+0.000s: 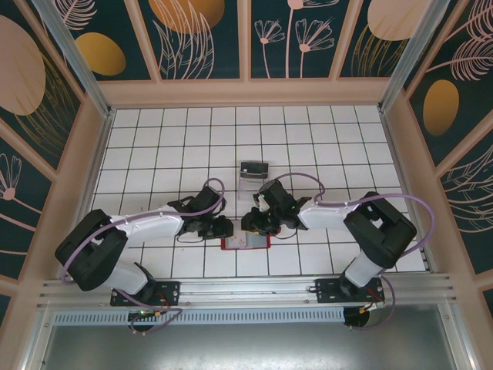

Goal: Take the credit cards out of the card holder

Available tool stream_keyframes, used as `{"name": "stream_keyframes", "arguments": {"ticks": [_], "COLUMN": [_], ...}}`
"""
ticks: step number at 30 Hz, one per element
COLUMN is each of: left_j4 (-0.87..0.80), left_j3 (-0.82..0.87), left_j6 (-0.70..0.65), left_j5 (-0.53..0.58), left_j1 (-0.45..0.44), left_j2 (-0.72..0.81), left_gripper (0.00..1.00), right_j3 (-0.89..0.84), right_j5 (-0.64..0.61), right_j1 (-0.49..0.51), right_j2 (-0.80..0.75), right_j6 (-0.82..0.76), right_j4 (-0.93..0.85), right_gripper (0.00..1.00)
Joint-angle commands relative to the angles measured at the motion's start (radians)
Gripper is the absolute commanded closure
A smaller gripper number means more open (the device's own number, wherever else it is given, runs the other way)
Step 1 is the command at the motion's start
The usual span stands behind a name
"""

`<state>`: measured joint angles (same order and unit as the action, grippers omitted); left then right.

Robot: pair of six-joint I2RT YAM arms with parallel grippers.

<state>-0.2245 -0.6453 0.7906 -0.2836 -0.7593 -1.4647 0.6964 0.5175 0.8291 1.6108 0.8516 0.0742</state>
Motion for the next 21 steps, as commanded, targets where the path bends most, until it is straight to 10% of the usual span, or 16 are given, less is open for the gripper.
{"name": "stream_keyframes", "arguments": {"ticks": [1,21], "left_j4": [0.019,0.036], "left_j3": [0.001,0.016], "left_j6": [0.002,-0.004], "left_j5": [0.015,0.003], "left_j1": [-0.003,-0.011], "left_j2": [-0.024,-0.078], "left_gripper": [0.71,0.80], "right_j3": [0.005,-0.009], "right_j5": [0.002,-0.051], "right_j1": [-0.001,-0.002], "right_j2": [0.027,0.017], "right_j6": [-0.008,-0.016], "right_j4": [0.030,-0.008], "right_gripper": [0.72,0.73]}}
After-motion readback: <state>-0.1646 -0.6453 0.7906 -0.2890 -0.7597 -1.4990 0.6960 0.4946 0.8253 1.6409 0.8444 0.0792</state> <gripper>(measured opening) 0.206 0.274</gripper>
